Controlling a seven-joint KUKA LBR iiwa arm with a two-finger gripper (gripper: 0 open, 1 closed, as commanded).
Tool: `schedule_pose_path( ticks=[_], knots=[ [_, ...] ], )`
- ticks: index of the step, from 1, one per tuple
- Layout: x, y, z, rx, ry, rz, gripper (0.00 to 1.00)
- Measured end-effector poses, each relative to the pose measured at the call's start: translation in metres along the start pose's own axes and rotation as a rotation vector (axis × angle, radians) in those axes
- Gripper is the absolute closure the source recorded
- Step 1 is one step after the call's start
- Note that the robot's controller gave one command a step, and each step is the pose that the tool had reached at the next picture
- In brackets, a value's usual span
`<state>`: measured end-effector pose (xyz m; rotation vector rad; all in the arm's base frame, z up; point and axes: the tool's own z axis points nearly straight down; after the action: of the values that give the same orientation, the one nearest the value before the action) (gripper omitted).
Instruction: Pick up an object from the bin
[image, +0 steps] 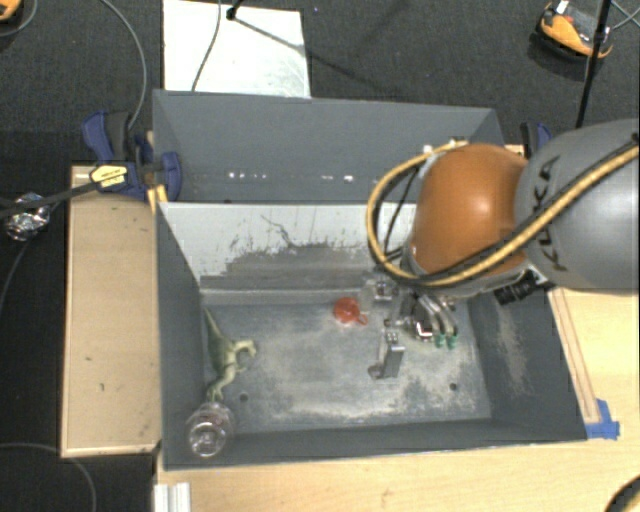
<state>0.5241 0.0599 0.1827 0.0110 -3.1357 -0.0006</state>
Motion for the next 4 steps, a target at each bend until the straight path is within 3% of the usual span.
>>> schedule_pose_path(
  ticks=[1, 2, 3, 4],
  knots=[
    [-0.002, 0.000, -0.004, -0.001, -0.008, 0.002, 0.00],
    [-0.026, 0.008, 0.041, -0.001, -0.014, 0.023, 0.00],
    [-0.038, 0.018, 0.055, 0.001, 0.006, 0.036, 0.00],
    [-0.065, -0.019, 0.100, -0.005, -0.019, 0.128, 1.00]
  ],
)
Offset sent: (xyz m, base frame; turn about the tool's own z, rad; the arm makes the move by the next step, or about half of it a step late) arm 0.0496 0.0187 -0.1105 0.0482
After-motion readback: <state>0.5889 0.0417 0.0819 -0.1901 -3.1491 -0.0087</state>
